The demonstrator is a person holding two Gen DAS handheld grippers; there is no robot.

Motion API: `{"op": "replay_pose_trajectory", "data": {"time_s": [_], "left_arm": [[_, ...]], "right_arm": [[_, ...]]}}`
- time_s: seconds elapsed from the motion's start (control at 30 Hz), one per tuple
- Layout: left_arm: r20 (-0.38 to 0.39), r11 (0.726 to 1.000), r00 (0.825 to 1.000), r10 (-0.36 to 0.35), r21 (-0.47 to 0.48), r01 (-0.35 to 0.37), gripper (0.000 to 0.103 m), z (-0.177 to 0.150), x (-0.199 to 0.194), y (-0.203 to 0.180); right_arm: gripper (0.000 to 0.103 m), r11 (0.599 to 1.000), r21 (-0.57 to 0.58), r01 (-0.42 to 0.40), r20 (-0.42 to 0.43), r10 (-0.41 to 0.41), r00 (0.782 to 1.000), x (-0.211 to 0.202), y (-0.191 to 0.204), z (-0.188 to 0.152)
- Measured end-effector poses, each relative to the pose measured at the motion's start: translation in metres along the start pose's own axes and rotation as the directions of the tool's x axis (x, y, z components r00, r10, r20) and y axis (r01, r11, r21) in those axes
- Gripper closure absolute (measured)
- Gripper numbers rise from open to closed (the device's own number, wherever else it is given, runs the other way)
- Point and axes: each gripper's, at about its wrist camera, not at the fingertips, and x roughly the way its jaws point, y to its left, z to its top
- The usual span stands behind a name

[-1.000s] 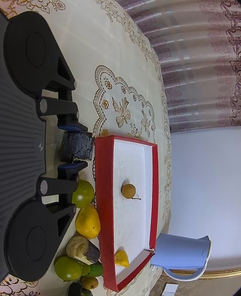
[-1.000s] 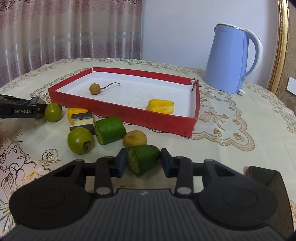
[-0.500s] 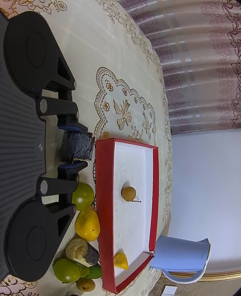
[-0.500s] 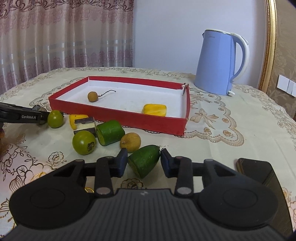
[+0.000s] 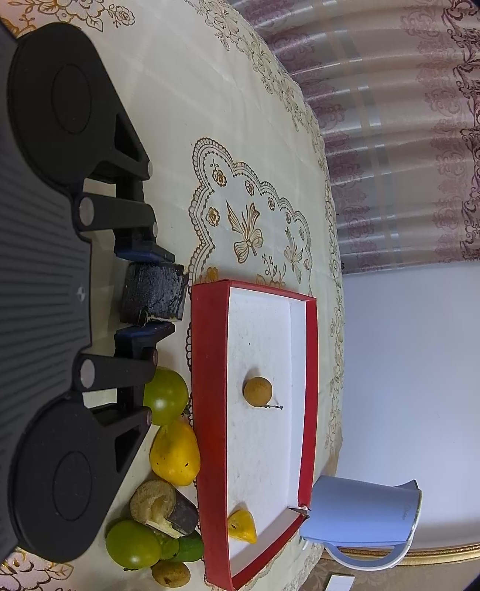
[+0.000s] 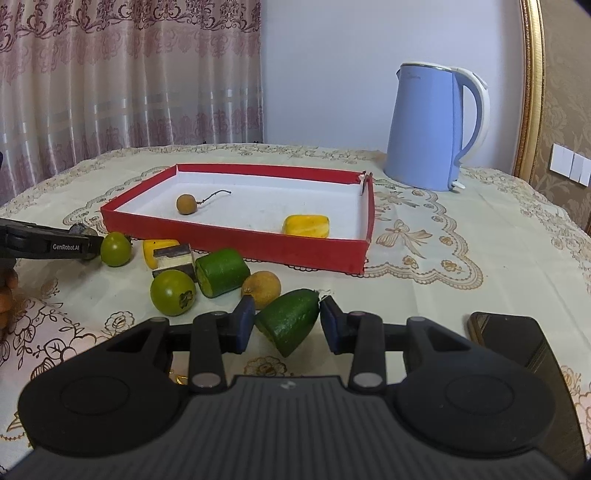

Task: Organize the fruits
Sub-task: 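Lift the dark grey cylinder with the left tool while the right tool grasps a green piece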

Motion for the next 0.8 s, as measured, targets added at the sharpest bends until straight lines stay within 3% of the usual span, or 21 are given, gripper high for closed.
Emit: {"op": "replay_pose_trajectory", "data": {"time_s": [0.8], "left_arm": [[-0.005, 0.999, 0.999, 0.044, 0.017, -0.044, 0.071, 0.015, -0.002, -0.002]], "right_arm": [[0.067, 0.999, 0.028, -0.029, 0.014, 0.028, 1.0, -0.001, -0.005, -0.001]]}}
